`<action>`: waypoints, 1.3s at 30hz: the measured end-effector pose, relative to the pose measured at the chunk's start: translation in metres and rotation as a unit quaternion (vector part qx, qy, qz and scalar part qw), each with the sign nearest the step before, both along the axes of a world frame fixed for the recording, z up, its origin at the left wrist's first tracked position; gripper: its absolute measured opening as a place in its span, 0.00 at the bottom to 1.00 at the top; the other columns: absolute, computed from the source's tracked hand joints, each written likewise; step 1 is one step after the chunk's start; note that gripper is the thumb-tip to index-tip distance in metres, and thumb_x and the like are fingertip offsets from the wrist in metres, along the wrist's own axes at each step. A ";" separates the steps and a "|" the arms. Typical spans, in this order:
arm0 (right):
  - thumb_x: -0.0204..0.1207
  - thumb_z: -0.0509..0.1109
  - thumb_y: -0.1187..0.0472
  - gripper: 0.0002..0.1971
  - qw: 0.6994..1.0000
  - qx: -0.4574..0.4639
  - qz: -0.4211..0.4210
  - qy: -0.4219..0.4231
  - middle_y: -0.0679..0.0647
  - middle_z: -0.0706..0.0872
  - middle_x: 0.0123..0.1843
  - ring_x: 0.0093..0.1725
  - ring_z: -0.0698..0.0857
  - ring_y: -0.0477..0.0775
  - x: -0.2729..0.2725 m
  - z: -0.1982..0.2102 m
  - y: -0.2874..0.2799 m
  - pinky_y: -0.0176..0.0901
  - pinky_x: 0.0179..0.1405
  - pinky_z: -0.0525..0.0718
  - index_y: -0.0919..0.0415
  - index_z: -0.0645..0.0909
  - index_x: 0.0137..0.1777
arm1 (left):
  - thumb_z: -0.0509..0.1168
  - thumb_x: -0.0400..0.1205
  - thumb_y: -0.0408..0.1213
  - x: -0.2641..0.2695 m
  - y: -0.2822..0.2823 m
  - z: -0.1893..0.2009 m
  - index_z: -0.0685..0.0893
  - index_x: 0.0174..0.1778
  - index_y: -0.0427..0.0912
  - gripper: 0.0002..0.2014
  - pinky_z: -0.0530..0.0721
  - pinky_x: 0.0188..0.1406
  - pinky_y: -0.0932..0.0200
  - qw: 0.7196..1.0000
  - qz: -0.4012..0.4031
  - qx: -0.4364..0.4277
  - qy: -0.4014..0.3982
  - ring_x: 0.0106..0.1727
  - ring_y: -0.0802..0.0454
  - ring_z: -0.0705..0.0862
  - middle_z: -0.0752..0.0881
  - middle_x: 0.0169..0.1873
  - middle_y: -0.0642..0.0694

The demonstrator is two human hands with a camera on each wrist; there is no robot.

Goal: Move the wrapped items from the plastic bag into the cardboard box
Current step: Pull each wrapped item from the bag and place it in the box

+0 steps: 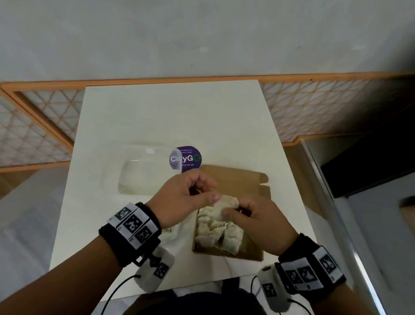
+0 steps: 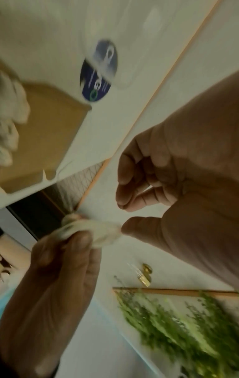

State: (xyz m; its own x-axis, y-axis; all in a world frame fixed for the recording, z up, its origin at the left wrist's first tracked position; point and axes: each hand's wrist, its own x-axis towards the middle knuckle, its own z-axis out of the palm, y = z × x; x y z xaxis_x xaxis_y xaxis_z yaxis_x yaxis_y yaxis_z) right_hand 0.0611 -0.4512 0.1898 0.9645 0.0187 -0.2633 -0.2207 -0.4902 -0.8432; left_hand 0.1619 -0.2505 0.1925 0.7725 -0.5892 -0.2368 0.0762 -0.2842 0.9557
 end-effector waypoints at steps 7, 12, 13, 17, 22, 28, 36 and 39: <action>0.81 0.73 0.47 0.14 0.985 -0.104 0.087 0.107 0.49 0.80 0.37 0.39 0.78 0.50 -0.019 -0.092 0.005 0.42 0.38 0.72 0.52 0.78 0.39 | 0.74 0.82 0.46 0.010 0.063 -0.066 0.85 0.46 0.54 0.04 0.80 0.39 0.64 0.961 -0.012 0.269 -0.065 0.38 0.58 0.87 0.90 0.41 0.57; 0.81 0.69 0.45 0.17 0.969 -0.155 0.108 0.161 0.44 0.75 0.35 0.41 0.78 0.54 -0.013 -0.133 0.028 0.46 0.39 0.73 0.45 0.68 0.35 | 0.66 0.85 0.45 0.006 0.099 -0.101 0.86 0.48 0.53 0.04 0.87 0.54 0.49 0.888 -0.064 0.441 -0.113 0.50 0.52 0.87 0.90 0.46 0.56; 0.82 0.68 0.48 0.17 0.964 -0.165 0.122 0.169 0.43 0.74 0.35 0.43 0.78 0.55 -0.011 -0.137 0.033 0.46 0.39 0.72 0.45 0.66 0.34 | 0.64 0.86 0.45 0.005 0.102 -0.106 0.87 0.52 0.54 0.06 0.86 0.56 0.50 0.876 -0.076 0.460 -0.121 0.53 0.51 0.88 0.90 0.49 0.55; 0.84 0.63 0.55 0.09 0.951 -0.202 0.141 0.189 0.49 0.79 0.42 0.48 0.79 0.56 -0.004 -0.143 0.046 0.46 0.43 0.72 0.51 0.74 0.41 | 0.61 0.87 0.46 0.000 0.102 -0.117 0.87 0.61 0.55 0.12 0.86 0.58 0.53 0.839 -0.121 0.509 -0.149 0.58 0.51 0.88 0.91 0.56 0.55; 0.81 0.67 0.52 0.09 0.957 -0.197 0.088 0.195 0.49 0.85 0.50 0.49 0.85 0.55 0.001 -0.143 0.049 0.48 0.49 0.83 0.49 0.74 0.59 | 0.61 0.85 0.51 -0.002 0.088 -0.126 0.86 0.56 0.54 0.11 0.86 0.49 0.52 0.817 -0.127 0.533 -0.180 0.53 0.46 0.89 0.90 0.51 0.52; 0.80 0.69 0.48 0.15 0.966 -0.177 0.080 0.173 0.45 0.89 0.47 0.46 0.88 0.49 -0.003 -0.126 0.039 0.49 0.51 0.89 0.43 0.71 0.64 | 0.67 0.78 0.58 0.005 0.069 -0.133 0.87 0.49 0.54 0.14 0.76 0.55 0.49 0.775 -0.170 0.571 -0.209 0.54 0.45 0.87 0.89 0.51 0.52; 0.83 0.71 0.48 0.05 0.983 -0.145 0.074 0.081 0.40 0.88 0.44 0.40 0.85 0.39 0.003 -0.081 0.048 0.36 0.44 0.84 0.41 0.77 0.54 | 0.67 0.81 0.42 0.001 0.079 -0.141 0.87 0.49 0.54 0.05 0.77 0.63 0.45 0.789 -0.166 0.554 -0.205 0.60 0.41 0.84 0.86 0.56 0.48; 0.83 0.71 0.50 0.04 0.985 -0.137 0.087 0.055 0.40 0.88 0.44 0.37 0.83 0.35 0.013 -0.077 0.061 0.36 0.43 0.81 0.42 0.78 0.53 | 0.65 0.83 0.41 0.000 0.085 -0.139 0.86 0.53 0.52 0.06 0.79 0.62 0.46 0.801 -0.149 0.544 -0.200 0.62 0.40 0.84 0.86 0.59 0.46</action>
State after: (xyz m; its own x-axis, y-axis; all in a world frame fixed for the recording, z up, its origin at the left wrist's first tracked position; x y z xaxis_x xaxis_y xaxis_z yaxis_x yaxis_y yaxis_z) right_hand 0.0739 -0.3905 0.1132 0.9181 0.0956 -0.3846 -0.1954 -0.7352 -0.6491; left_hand 0.1616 -0.1655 0.0540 0.7784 -0.3744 -0.5039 -0.4007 -0.9142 0.0603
